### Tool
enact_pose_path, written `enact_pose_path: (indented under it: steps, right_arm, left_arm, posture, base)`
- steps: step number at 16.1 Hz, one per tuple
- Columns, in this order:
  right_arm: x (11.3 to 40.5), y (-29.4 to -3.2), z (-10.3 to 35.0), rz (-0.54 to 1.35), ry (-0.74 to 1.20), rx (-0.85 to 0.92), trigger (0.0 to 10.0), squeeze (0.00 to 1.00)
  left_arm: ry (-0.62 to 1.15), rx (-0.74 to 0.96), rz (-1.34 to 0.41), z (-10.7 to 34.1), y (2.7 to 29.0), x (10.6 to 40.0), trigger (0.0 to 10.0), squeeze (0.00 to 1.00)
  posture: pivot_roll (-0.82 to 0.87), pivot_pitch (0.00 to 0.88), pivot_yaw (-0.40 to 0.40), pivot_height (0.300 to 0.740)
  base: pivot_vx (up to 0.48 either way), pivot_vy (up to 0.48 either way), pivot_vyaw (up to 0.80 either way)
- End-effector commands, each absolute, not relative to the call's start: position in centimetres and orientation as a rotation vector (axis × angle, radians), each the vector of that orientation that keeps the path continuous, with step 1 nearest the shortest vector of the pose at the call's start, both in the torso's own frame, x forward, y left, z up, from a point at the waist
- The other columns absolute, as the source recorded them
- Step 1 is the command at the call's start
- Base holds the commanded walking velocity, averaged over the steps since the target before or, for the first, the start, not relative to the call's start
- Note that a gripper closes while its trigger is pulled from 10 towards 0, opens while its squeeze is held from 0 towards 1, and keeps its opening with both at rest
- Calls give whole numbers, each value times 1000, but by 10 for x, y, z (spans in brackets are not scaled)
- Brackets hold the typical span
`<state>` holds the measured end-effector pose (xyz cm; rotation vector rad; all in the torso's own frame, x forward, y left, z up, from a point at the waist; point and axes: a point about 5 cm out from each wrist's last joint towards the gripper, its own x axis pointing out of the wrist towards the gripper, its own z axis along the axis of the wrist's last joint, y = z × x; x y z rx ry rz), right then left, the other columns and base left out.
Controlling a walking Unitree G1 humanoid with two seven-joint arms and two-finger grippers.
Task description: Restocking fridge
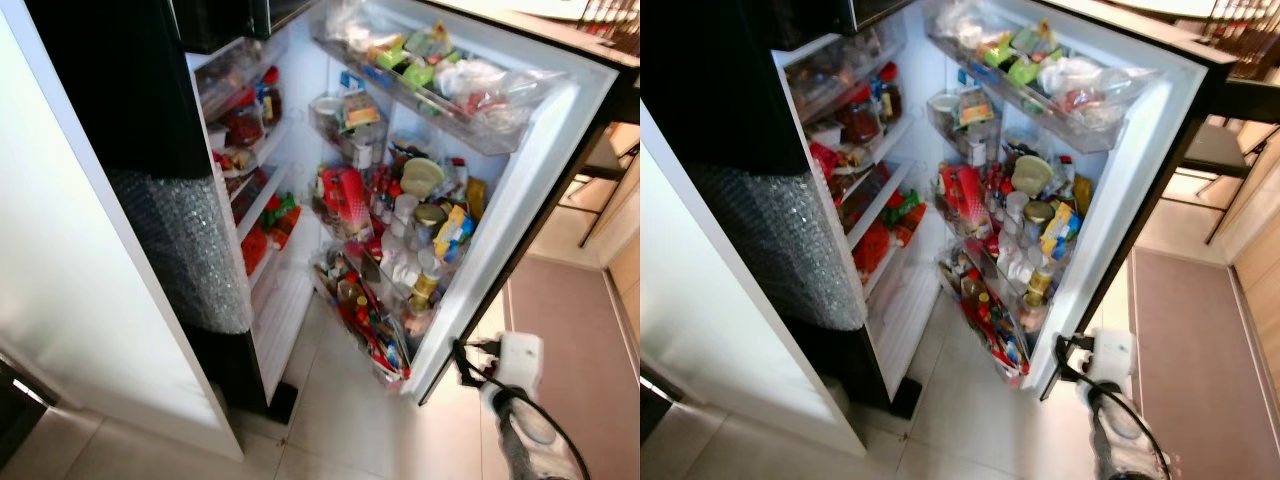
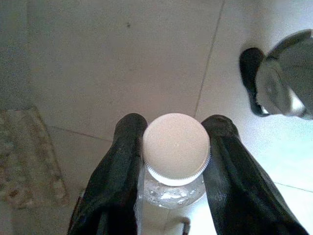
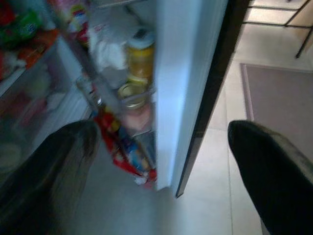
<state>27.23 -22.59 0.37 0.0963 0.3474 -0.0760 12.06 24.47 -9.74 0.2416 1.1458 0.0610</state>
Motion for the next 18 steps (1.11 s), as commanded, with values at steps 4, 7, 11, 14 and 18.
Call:
enact_pose_path:
  steps: [4, 7, 11, 14, 18]
  right_arm:
    - [273, -233, 7, -92, 340, 88, 10000, 0]
    - [278, -232, 13, -89, 307, 86, 10000, 0]
    - [284, -228, 23, -85, 254, 79, 10000, 0]
    - [282, -225, 25, -78, 233, 53, 10000, 0]
    - [274, -231, 15, -89, 286, 75, 10000, 0]
  left_arm:
    - [1153, 237, 60, -98, 243, 121, 10000, 0]
    - [1146, 239, 48, -97, 243, 122, 10000, 0]
    - [1147, 235, 49, -97, 243, 122, 10000, 0]
    - [1152, 228, 53, -98, 244, 122, 10000, 0]
    - [1158, 230, 56, -98, 244, 121, 10000, 0]
  posture:
    - [-45, 0, 24, 740]
    - [-46, 0, 27, 740]
    - [-43, 0, 26, 740]
    - [-43, 0, 29, 740]
    - [-43, 0, 30, 740]
  base:
    - [0, 199, 0]
    - [0, 0, 0]
    - [0, 0, 0]
    - [0, 0, 156]
    - [0, 0, 600]
